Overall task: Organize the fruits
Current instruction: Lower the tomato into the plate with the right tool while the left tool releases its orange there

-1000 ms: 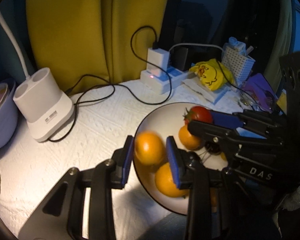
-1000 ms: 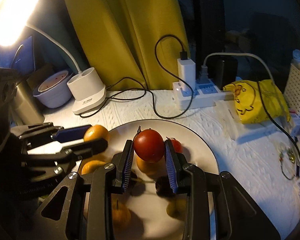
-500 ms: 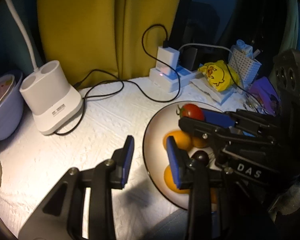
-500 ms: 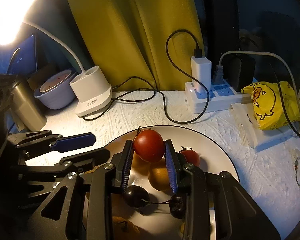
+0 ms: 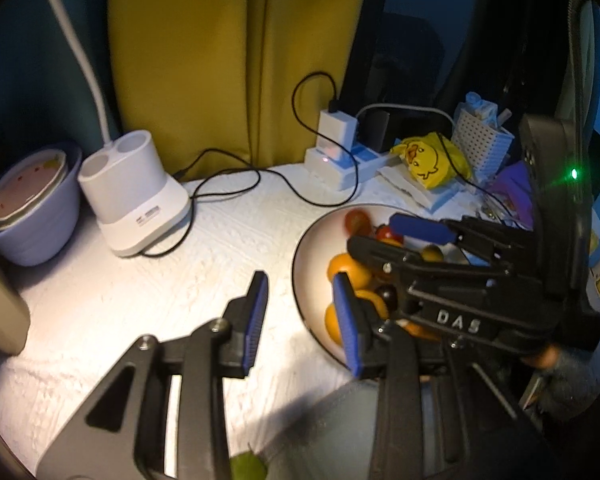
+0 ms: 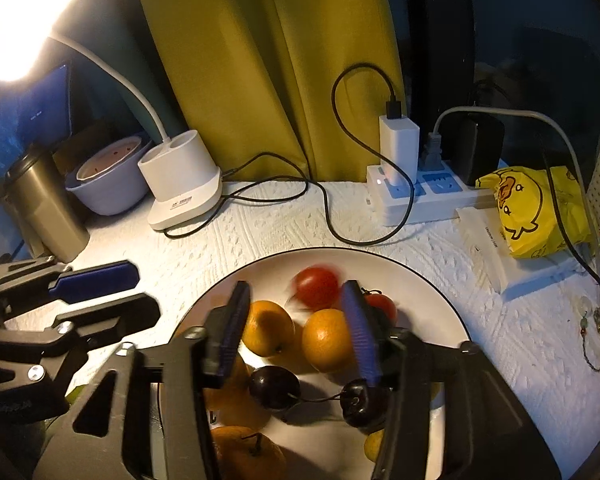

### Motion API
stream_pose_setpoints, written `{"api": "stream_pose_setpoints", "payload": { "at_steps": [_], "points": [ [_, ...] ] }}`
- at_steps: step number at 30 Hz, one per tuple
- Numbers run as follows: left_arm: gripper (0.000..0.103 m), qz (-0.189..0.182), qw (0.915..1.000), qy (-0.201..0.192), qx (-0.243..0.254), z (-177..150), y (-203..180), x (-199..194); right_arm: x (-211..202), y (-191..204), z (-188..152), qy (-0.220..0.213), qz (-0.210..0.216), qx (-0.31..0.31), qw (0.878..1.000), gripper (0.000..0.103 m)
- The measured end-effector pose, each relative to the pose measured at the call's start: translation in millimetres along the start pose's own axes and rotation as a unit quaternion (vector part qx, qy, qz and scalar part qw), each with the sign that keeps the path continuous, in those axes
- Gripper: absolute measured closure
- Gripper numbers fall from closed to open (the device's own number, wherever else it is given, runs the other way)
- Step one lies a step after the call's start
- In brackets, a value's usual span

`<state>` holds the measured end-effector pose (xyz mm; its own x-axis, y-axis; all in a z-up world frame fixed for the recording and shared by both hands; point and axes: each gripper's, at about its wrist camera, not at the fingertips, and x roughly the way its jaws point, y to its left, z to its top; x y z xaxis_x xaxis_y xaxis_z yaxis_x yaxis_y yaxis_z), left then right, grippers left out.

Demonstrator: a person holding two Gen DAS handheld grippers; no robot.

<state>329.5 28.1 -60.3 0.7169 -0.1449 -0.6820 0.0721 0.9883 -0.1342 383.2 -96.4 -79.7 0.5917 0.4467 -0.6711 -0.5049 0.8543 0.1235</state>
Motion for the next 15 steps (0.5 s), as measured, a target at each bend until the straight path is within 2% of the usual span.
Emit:
{"api": "stream_pose_setpoints", "payload": {
  "at_steps": [4,8,15],
  "points": [
    [0.067,0.006,0.9999,-0.002,-0.01,-7.5,2.5,-8.3,-9.8,1.6,0.4,-0.006,0.003,-0.002,1.0,0.046],
    [0.06,0.007,0.9997,-0.011,-0.019,-13.7,3.1,-19.4,-22.6,8.9,-1.8,-0.009,0.0,-0.01,1.0,0.046],
    [0.059,0.007,0.9992,-0.029,-0.024,-23.2,-1.4,-46.9,-48.5,24.5,-9.2,-0.016,-0.005,-0.02,1.0,0.046]
  ]
}}
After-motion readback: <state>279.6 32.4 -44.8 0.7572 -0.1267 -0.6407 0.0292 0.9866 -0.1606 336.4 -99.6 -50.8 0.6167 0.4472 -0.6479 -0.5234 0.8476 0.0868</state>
